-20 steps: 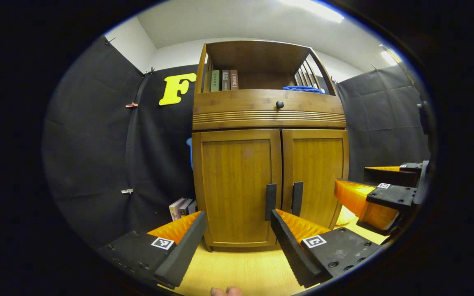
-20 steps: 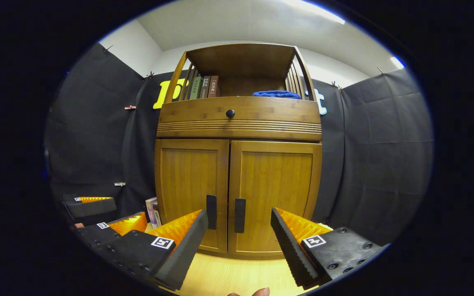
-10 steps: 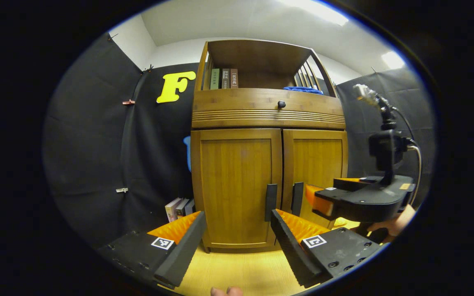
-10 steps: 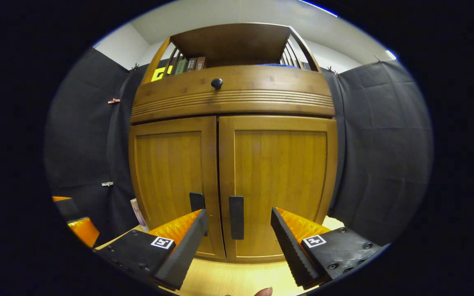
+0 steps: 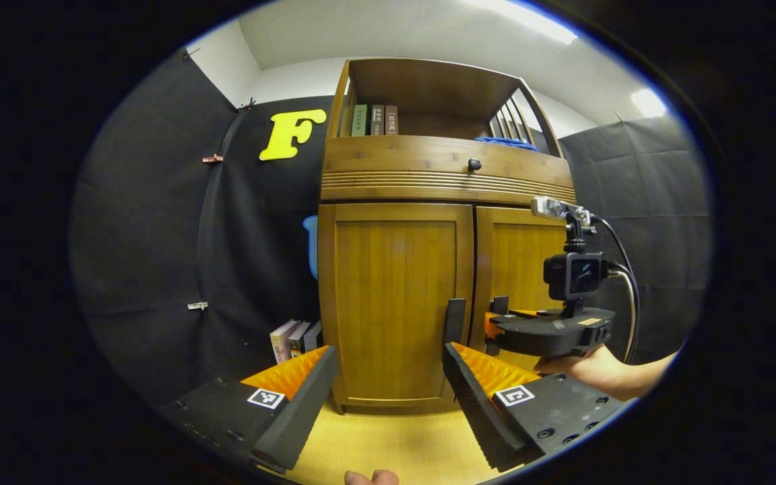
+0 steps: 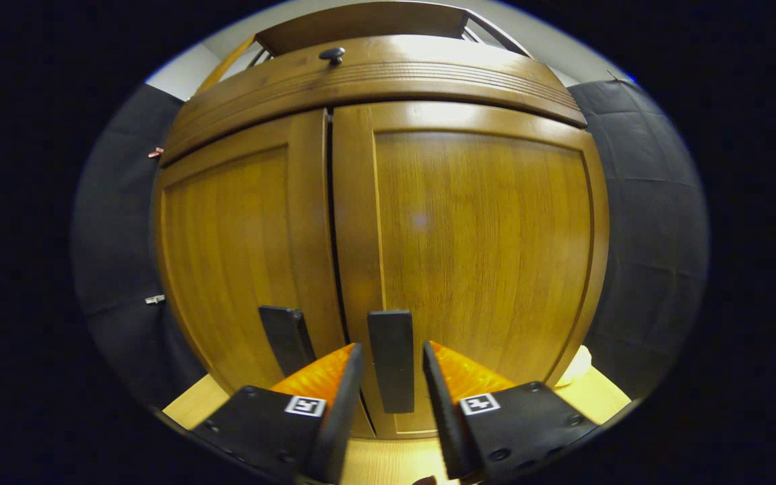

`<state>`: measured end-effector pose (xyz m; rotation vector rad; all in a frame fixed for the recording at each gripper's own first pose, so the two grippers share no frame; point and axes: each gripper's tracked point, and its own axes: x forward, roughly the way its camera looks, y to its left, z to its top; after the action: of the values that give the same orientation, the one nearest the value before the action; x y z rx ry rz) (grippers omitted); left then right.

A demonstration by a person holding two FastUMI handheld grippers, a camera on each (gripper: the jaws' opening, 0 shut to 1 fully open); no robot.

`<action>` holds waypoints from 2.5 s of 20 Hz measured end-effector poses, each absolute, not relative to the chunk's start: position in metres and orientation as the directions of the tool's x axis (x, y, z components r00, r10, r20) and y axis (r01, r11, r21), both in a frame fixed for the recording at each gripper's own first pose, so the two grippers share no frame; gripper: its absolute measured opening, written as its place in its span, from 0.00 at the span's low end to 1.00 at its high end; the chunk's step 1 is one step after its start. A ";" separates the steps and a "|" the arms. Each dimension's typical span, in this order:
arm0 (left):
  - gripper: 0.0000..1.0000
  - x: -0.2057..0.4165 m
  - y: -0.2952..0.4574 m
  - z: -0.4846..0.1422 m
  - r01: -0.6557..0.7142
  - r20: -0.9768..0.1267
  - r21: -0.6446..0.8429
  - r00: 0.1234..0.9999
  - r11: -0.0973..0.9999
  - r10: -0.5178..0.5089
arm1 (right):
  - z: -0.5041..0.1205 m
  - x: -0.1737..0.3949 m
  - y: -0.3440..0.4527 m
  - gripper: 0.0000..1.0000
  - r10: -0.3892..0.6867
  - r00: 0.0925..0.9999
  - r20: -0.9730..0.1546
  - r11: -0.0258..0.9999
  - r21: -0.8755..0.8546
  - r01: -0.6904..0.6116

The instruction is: Open the right door of the double-door shoe cabinet with the right hand, and open the left door with the left hand.

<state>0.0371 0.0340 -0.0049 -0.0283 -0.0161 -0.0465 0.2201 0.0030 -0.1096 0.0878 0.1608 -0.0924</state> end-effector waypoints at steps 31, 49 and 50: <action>0.98 0.030 -0.060 -0.004 0.002 0.012 -0.018 1.000 1.000 -0.002 | -0.106 0.022 -0.118 0.22 0.098 0.978 -0.183 0.992 0.096 -0.081; 0.97 0.160 -0.096 -0.023 -0.002 0.005 0.013 1.000 1.000 0.002 | -0.088 -0.023 -0.283 0.13 -0.111 0.983 -0.147 0.994 -0.008 0.111; 0.96 0.169 -0.096 -0.024 -0.004 0.005 0.020 1.000 1.000 0.004 | -0.083 -0.029 -0.285 0.13 -0.110 0.985 -0.129 0.994 -0.025 0.108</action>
<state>0.1693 -0.0957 -0.0243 0.0197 -0.0047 0.0042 -0.0294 -0.2849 -0.0832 -0.0183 0.1310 -0.1095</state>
